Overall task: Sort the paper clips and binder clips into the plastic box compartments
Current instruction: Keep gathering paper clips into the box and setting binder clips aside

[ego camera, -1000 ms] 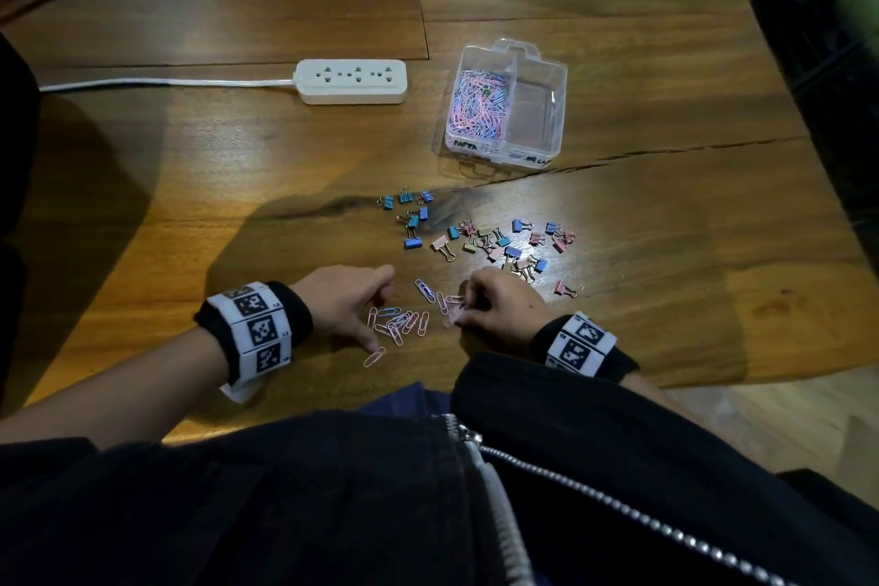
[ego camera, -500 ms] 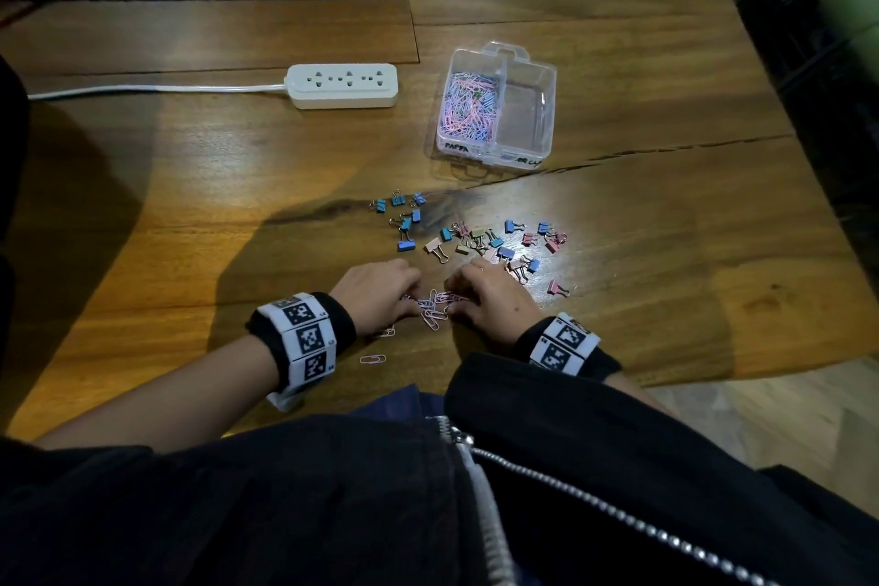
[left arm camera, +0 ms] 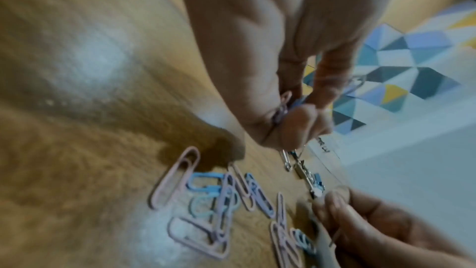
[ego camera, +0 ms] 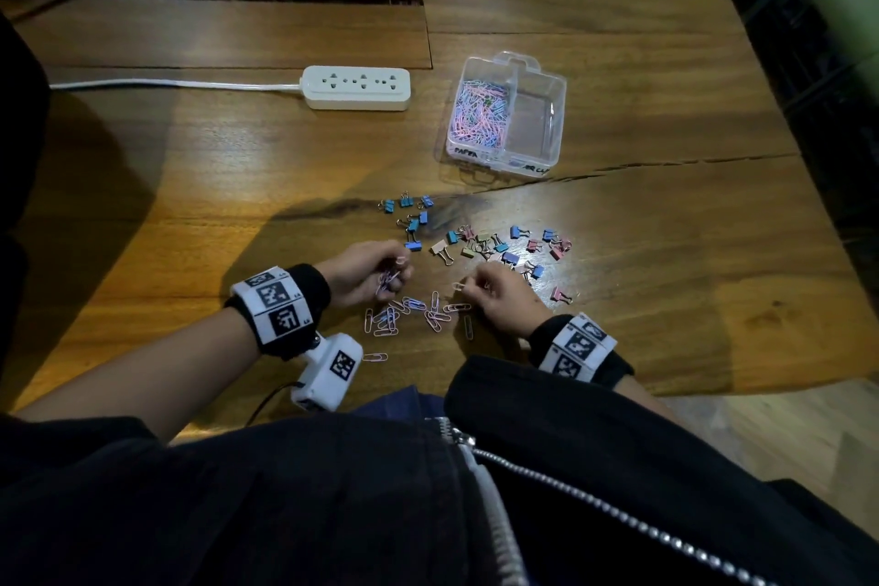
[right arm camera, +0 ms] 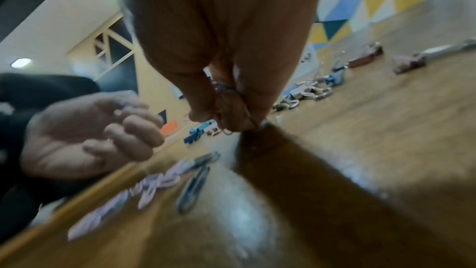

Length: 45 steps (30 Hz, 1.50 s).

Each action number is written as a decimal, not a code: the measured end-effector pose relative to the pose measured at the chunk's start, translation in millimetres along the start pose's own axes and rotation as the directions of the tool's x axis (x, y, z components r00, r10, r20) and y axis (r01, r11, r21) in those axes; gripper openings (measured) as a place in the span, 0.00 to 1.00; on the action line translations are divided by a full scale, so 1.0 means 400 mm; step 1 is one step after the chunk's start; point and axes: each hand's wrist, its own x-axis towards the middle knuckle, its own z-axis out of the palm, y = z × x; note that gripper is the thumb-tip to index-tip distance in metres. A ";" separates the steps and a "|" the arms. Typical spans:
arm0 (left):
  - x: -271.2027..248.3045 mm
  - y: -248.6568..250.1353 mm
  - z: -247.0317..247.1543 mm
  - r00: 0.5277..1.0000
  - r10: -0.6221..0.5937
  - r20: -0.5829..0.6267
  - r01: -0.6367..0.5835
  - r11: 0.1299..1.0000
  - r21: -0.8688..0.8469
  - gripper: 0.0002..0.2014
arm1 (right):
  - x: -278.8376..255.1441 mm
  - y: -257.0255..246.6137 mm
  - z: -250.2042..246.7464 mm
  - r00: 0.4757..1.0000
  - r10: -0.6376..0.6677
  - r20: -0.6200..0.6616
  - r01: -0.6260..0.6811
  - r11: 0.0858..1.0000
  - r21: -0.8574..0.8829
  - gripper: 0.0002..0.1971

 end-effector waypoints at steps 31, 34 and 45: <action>0.001 -0.072 0.047 0.968 0.240 0.079 -0.065 -0.066 0.996 0.13 | -0.004 0.026 -0.035 0.962 -0.002 0.273 -0.186 0.729 0.659 0.12; 0.001 -0.072 0.042 0.970 0.227 0.092 -0.080 -0.062 0.995 0.13 | -0.011 0.021 -0.037 0.960 -0.007 0.279 -0.183 0.738 0.649 0.14; -0.019 -0.017 -0.001 0.992 0.124 0.011 -0.124 0.992 -0.012 0.07 | -0.001 0.012 -0.025 0.972 0.116 0.206 -0.218 0.772 0.597 0.15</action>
